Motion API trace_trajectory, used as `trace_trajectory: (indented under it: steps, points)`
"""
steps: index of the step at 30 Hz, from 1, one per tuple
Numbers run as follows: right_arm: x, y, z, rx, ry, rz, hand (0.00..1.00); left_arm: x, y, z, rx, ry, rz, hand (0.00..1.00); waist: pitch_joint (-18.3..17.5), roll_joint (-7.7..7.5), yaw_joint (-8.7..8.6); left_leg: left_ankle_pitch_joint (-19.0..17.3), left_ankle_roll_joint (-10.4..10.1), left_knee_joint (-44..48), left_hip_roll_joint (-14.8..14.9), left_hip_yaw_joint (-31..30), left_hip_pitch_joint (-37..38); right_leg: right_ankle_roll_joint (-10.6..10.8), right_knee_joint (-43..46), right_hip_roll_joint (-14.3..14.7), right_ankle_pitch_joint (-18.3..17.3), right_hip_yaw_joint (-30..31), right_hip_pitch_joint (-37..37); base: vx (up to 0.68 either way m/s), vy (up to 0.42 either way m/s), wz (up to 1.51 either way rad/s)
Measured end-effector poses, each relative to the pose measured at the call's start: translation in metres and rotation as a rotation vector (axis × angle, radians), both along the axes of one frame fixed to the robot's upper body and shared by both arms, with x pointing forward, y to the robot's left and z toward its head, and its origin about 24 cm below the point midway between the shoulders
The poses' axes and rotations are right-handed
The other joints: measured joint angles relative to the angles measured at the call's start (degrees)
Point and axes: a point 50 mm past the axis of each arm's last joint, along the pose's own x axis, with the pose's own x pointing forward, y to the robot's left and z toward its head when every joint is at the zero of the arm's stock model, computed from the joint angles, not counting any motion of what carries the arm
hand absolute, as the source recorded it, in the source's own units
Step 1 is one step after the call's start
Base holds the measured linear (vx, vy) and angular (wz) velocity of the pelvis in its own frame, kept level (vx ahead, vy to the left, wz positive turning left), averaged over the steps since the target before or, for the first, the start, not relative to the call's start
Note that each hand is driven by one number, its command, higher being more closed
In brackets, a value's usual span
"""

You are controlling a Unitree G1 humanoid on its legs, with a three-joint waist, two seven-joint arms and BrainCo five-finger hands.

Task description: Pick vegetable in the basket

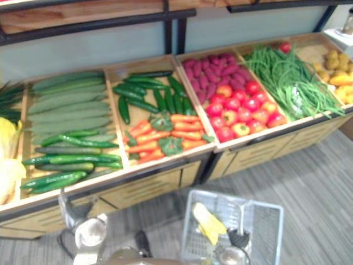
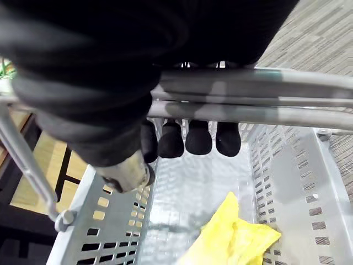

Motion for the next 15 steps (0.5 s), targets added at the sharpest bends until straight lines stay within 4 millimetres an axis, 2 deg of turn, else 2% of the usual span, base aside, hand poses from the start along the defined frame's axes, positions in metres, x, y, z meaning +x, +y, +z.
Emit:
trace_trajectory:
  steps: [3, 5, 7, 11, 13, 15]
  points:
    - [-0.005, 0.0, -0.003, 0.007, 0.012, 0.002, 1.0, 0.01, -0.013, 0.033, 0.056, -0.162, -0.088, 0.0, -0.41, -0.49, -0.54, 0.47, 0.02, 0.02, 0.68, 0.26, 0.09, -0.79, 0.64, 0.47, 1.66, 2.23, -0.67, 0.06, -0.014, -0.03]
    - [-0.007, -0.002, -0.004, 0.004, 0.021, 0.005, 1.0, 0.016, -0.016, 0.057, 0.163, -0.257, -0.215, 0.0, -1.21, -0.44, -1.15, 0.5, 0.02, 0.11, 1.45, 1.09, 0.14, -0.21, 2.0, 0.63, 2.9, 4.65, -2.1, 0.07, 0.0, -0.17]
    - [-0.011, -0.006, -0.006, -0.002, 0.041, 0.009, 1.0, 0.022, -0.015, 0.068, 0.27, -0.267, -0.34, 0.0, -1.73, -0.17, -1.24, 0.51, 0.01, 0.38, 2.22, 2.31, 0.84, 0.25, 2.43, 0.94, 3.89, 6.0, -2.4, 0.05, -0.012, -0.31]
    - [-0.017, -0.026, -0.003, -0.047, 0.061, 0.034, 1.0, 0.038, -0.019, 0.082, 0.588, -0.209, -0.653, 0.0, -3.76, 1.68, -1.51, 0.9, -0.55, 0.39, 4.21, 4.06, 1.73, 1.35, 0.93, 2.44, 6.16, 7.99, -2.7, 0.01, -0.037, -0.33]
    - [-0.015, -0.029, -0.002, -0.055, 0.055, 0.049, 1.0, 0.042, -0.02, 0.083, 0.659, -0.179, -0.725, 0.0, -3.86, 1.97, -2.35, 1.37, -1.23, 0.38, 4.56, 4.36, 2.07, 1.35, -0.14, 2.8, 6.16, 8.01, -2.29, -0.04, -0.087, -0.24]
    - [-0.012, -0.033, 0.0, -0.056, 0.044, 0.065, 1.0, 0.05, -0.018, 0.079, 0.714, -0.098, -0.816, 0.0, -4.42, 3.06, -2.87, 1.72, -1.71, 0.36, 5.3, 5.32, 2.24, 1.36, -1.9, 3.69, 6.16, 8.36, -2.2, -0.07, -0.092, -0.31]
